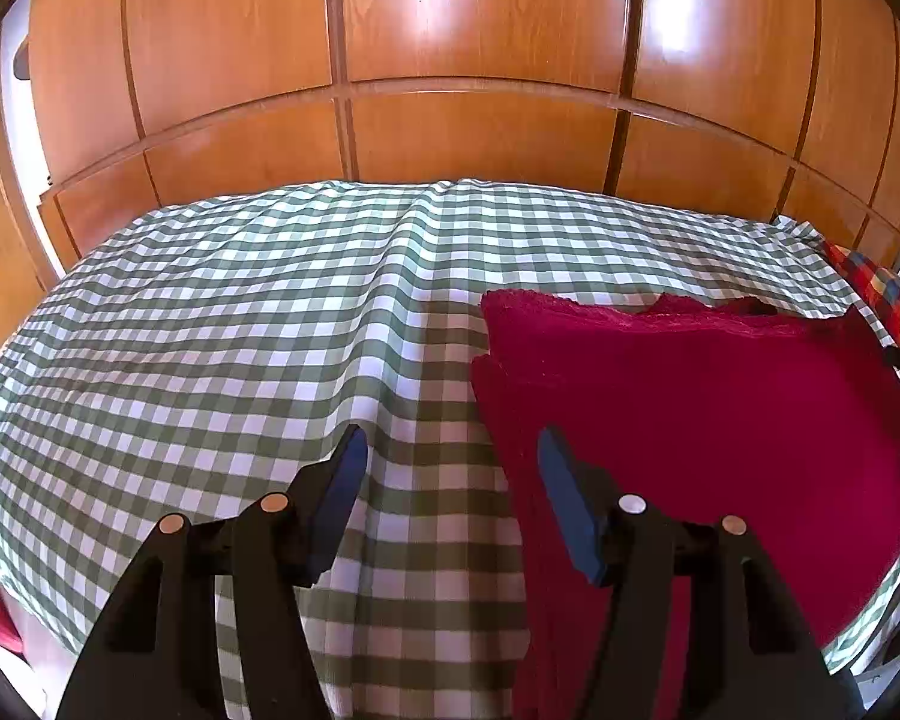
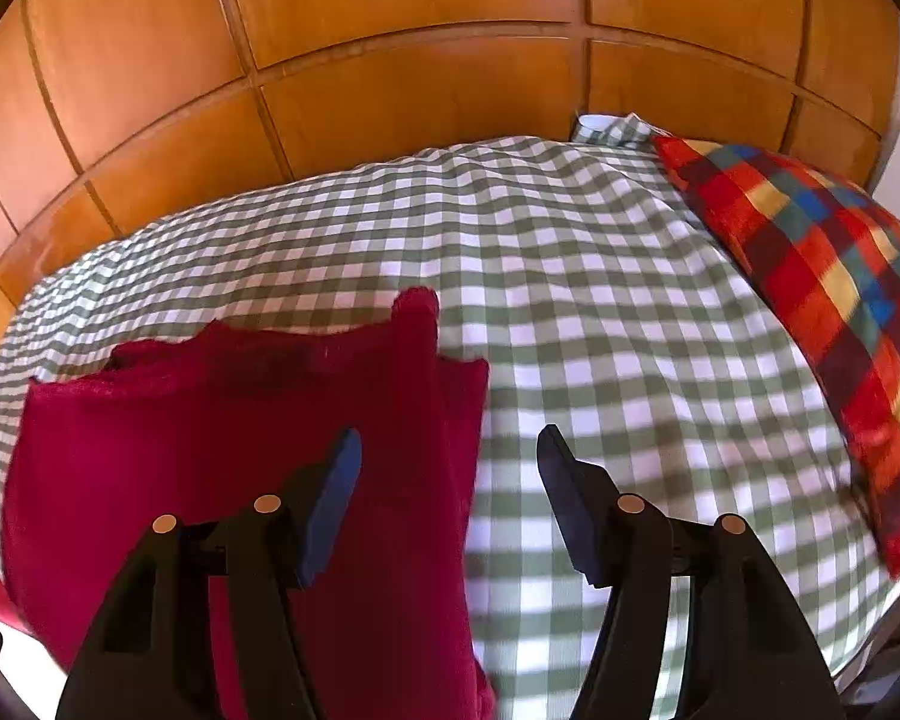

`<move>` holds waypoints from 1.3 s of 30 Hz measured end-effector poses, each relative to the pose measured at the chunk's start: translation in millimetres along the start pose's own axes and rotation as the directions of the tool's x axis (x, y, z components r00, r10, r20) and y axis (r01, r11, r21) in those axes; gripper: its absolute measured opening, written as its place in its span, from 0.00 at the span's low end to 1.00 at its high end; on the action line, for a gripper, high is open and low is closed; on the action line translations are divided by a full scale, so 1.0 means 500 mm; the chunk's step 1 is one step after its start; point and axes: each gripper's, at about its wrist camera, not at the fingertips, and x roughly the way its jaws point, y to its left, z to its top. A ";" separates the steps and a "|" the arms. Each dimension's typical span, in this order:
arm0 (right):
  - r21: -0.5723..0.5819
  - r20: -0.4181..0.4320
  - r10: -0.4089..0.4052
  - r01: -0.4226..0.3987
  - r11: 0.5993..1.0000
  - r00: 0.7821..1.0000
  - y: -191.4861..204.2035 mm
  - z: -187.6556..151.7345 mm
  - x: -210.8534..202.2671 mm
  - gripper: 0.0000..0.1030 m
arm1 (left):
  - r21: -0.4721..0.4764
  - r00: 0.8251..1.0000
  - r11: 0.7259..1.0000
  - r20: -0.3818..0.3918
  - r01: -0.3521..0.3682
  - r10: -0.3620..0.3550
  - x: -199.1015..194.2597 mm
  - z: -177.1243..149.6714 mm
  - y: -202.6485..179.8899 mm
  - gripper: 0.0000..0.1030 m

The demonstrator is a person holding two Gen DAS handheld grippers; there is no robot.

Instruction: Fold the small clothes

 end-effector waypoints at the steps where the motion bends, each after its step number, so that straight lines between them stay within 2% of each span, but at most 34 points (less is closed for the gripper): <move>1: -0.003 -0.003 -0.005 0.005 1.000 1.000 0.003 0.006 0.007 0.58 | -0.001 1.000 1.000 -0.001 0.002 -0.002 0.003 0.002 0.000 0.57; 8: 0.001 -0.031 -0.021 0.021 1.000 0.999 0.007 0.033 0.051 0.57 | 0.008 0.999 1.000 -0.013 0.030 -0.030 0.034 0.017 -0.006 0.57; 10: 0.001 -0.048 -0.018 0.019 1.000 0.999 0.007 0.035 0.063 0.42 | 0.000 0.998 0.998 -0.027 0.056 -0.056 0.049 0.023 -0.006 0.58; 11: 0.006 -0.057 -0.014 0.014 1.000 0.998 0.006 0.035 0.067 0.38 | -0.019 0.997 0.997 -0.041 0.071 -0.072 0.062 0.027 -0.004 0.58; 13: 0.004 -0.058 -0.007 0.007 1.000 0.998 0.008 0.036 0.069 0.23 | -0.052 0.992 0.993 -0.055 0.108 -0.111 0.079 0.032 0.000 0.58; 15: -0.011 -0.058 0.002 -0.002 1.000 0.998 0.015 0.036 0.067 0.15 | -0.080 0.987 0.986 -0.057 0.148 -0.152 0.089 0.039 0.002 0.56; 17: -0.042 -0.053 -0.003 0.001 0.999 0.999 0.026 0.036 0.064 0.13 | -0.104 0.981 0.977 -0.047 0.185 -0.191 0.092 0.046 0.001 0.55; 22: -0.012 -0.067 0.012 -0.013 1.000 0.998 0.022 0.043 0.073 0.13 | -0.136 0.970 0.963 -0.046 0.232 -0.240 0.112 0.063 -0.003 0.54; 23: -0.007 -0.070 0.015 -0.016 1.000 0.997 0.019 0.045 0.076 0.13 | -0.142 0.967 0.961 -0.052 0.238 -0.247 0.120 0.065 -0.005 0.53; 24: -0.004 -0.072 0.017 -0.017 1.000 0.997 0.018 0.046 0.078 0.13 | -0.147 0.965 0.958 -0.057 0.245 -0.255 0.127 0.065 -0.006 0.44; 25: -0.004 -0.076 0.021 -0.021 1.000 0.997 0.017 0.048 0.082 0.13 | -0.151 0.962 0.956 -0.064 0.252 -0.264 0.133 0.065 -0.006 0.30; 26: -0.007 -0.079 0.021 -0.021 1.000 0.997 0.018 0.048 0.083 0.13 | -0.155 0.959 0.953 -0.074 0.259 -0.273 0.141 0.064 -0.009 0.24; 27: -0.013 -0.073 0.013 -0.014 1.000 0.997 0.020 0.048 0.080 0.08 | -0.157 0.959 0.954 -0.078 0.257 -0.271 0.146 0.063 -0.010 0.12; 28: -0.019 -0.068 0.011 -0.013 1.000 0.998 0.021 0.048 0.076 0.05 | -0.158 0.960 0.954 -0.077 0.255 -0.270 0.148 0.062 -0.011 0.09; 31: -0.044 -0.022 -0.005 0.004 0.999 1.000 0.031 0.047 0.042 0.05 | -0.168 0.960 0.947 -0.008 0.275 -0.280 0.122 0.061 -0.004 0.07; 35: -0.027 0.068 -0.002 0.004 1.000 0.998 0.030 0.064 -0.013 0.05 | -0.134 0.954 0.946 0.096 0.296 -0.285 0.063 0.082 -0.006 0.07; 37: -0.013 0.098 -0.027 0.028 1.000 0.995 0.027 0.078 -0.017 0.05 | -0.125 0.955 0.950 0.114 0.287 -0.273 0.056 0.097 -0.009 0.07; 39: 0.019 0.080 -0.036 0.034 0.999 0.996 0.023 0.093 0.010 0.05 | -0.135 0.965 0.959 0.108 0.251 -0.238 0.070 0.111 -0.006 0.07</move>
